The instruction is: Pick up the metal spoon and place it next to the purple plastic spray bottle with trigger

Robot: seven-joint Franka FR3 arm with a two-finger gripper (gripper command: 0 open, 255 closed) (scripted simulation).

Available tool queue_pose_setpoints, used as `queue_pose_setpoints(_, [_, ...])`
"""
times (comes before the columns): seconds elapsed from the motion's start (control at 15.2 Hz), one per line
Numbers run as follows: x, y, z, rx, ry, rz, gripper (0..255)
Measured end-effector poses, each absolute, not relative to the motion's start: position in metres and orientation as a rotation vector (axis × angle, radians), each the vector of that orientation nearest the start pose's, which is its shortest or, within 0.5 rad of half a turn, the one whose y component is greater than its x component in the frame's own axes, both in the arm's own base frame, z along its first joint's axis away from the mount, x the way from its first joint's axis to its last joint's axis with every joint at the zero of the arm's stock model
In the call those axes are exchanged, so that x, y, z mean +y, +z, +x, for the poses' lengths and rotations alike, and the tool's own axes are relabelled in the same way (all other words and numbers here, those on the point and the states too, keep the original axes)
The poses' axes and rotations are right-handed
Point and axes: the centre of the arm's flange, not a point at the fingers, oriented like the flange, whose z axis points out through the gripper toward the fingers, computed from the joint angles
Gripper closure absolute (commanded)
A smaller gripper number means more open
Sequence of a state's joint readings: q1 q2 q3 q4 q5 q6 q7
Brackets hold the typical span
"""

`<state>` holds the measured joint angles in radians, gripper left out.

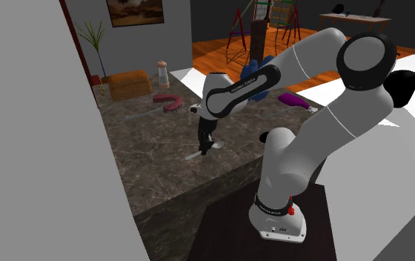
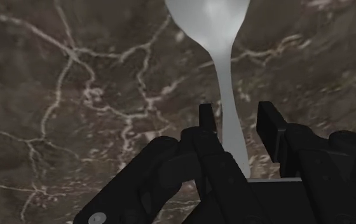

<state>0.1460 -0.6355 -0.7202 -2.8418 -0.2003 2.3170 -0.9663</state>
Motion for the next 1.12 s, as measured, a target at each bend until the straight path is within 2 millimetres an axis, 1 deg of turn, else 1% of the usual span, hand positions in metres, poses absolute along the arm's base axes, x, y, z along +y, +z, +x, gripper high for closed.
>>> queue_pose_setpoints(0.53, [-0.157, 0.333, 0.301, -0.922, -0.259, -2.796, 255])
queue_pose_setpoints(0.79, [-0.156, 0.349, 0.302, -0.922, -0.26, -2.796, 255])
queue_pose_setpoints(1.12, [-0.157, 0.375, 0.302, -0.921, -0.26, -2.796, 255])
